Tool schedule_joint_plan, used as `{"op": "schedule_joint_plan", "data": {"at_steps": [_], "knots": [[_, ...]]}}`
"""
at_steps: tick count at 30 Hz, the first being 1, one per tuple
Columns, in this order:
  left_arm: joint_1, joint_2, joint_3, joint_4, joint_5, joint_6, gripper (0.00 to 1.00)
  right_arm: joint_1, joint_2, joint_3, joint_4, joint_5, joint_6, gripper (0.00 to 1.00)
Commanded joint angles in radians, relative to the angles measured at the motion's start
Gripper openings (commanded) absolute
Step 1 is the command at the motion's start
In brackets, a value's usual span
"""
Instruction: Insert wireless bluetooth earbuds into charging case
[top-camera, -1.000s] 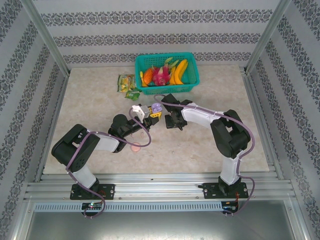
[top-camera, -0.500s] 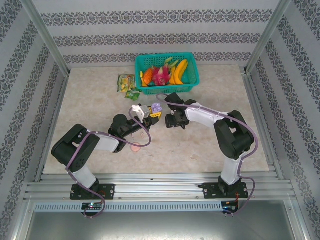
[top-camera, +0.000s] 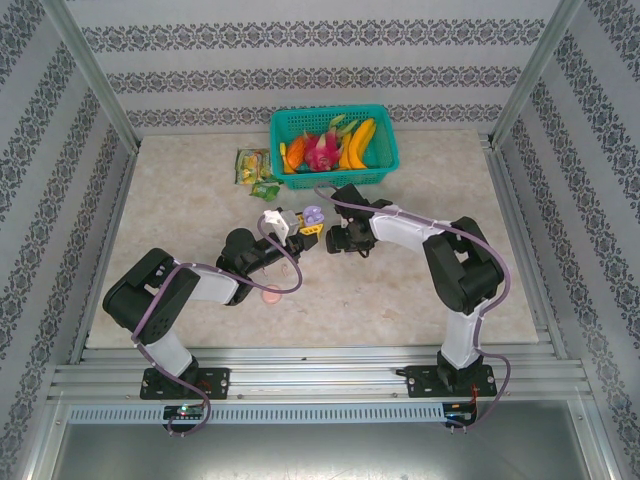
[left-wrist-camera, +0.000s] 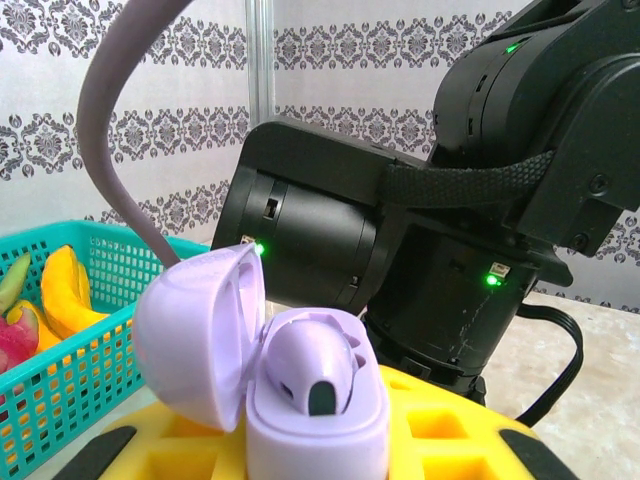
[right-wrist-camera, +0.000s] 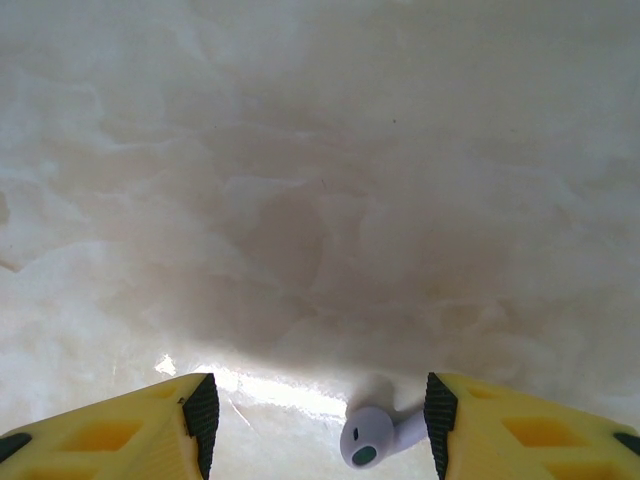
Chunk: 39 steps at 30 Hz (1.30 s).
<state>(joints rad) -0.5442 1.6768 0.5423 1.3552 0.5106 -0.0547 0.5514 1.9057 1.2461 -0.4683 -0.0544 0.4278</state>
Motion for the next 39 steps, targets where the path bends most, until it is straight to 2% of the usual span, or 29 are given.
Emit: {"op": "schedule_joint_plan", "data": {"at_steps": [1,39], "knots": [[-0.008,-0.02,0.009,0.067,-0.007,-0.018,0.0,-0.013,0.026,0.015,0.006,-0.024,0.024,0.59],[-0.008,-0.019,0.012,0.066,-0.006,-0.017,0.0,0.035,-0.1,-0.158,0.052,-0.048,0.104,0.57]]}}
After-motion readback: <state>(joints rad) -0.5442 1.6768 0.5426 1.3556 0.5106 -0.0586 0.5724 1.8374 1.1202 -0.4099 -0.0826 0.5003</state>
